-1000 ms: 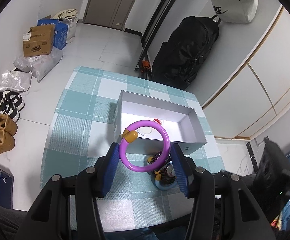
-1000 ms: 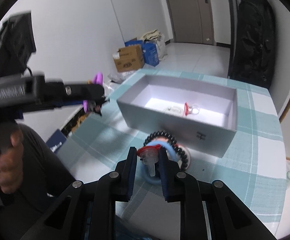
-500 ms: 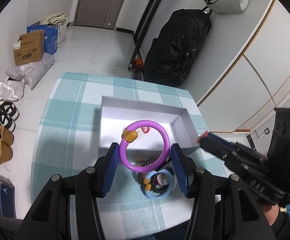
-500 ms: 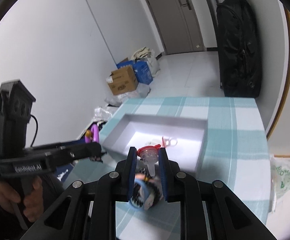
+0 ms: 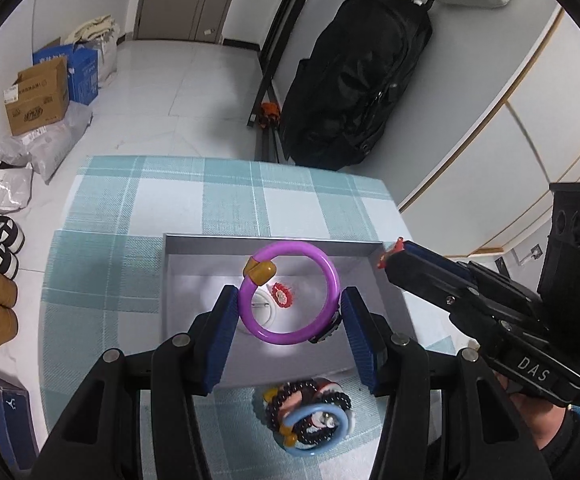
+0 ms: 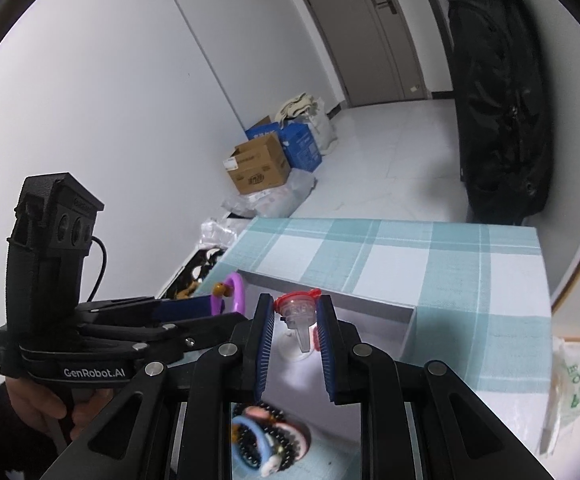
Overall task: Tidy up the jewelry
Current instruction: 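Lower both held pieces into the grey box and open both tools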
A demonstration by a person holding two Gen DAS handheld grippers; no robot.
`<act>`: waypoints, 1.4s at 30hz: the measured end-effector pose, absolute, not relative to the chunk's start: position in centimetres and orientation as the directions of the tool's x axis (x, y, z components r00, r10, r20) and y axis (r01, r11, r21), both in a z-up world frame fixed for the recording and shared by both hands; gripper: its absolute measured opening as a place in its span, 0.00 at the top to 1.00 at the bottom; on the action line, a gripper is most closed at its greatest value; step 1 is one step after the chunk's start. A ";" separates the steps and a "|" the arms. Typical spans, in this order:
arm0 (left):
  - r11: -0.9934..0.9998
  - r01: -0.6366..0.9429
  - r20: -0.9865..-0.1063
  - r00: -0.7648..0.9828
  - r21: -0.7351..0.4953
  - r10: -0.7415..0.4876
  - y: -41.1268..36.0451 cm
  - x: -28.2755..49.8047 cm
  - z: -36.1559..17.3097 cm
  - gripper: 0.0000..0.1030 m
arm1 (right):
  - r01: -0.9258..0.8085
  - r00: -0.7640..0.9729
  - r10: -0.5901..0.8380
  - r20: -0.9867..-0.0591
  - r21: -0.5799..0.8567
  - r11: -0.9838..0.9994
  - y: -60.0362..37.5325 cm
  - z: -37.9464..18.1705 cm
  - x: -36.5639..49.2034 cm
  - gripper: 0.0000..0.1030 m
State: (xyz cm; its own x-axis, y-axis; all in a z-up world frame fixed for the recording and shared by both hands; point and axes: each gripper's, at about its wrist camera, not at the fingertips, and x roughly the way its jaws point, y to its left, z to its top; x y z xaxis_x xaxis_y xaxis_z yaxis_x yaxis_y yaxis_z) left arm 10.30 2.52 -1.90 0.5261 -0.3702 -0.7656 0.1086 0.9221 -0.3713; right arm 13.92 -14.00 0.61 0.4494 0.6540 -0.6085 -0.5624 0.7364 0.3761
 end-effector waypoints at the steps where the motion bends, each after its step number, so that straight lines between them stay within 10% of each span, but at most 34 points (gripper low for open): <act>1: 0.922 0.106 -0.770 0.520 -0.372 -0.371 2.5 10.6 -2.1 0.54 | -0.562 0.441 0.656 -0.612 0.381 0.734 -13.9 0.3 14.2 0.80; 21: 0.925 0.093 -0.799 0.477 -0.367 -0.365 1.9 13.1 -3.5 0.54 | -0.524 0.353 0.664 -0.659 0.448 0.724 -13.8 -3.0 16.8 0.77; 27: 0.924 0.102 -0.794 0.481 -0.369 -0.371 1.8 13.1 -3.5 0.49 | -0.517 0.372 0.669 -0.643 0.455 0.725 -14.2 -2.6 16.5 0.48; 42: 0.943 0.130 -0.747 0.582 -0.307 -0.323 1.7 11.0 -1.3 0.34 | -0.493 0.489 0.637 -0.596 0.413 0.766 -16.2 0.1 15.2 0.18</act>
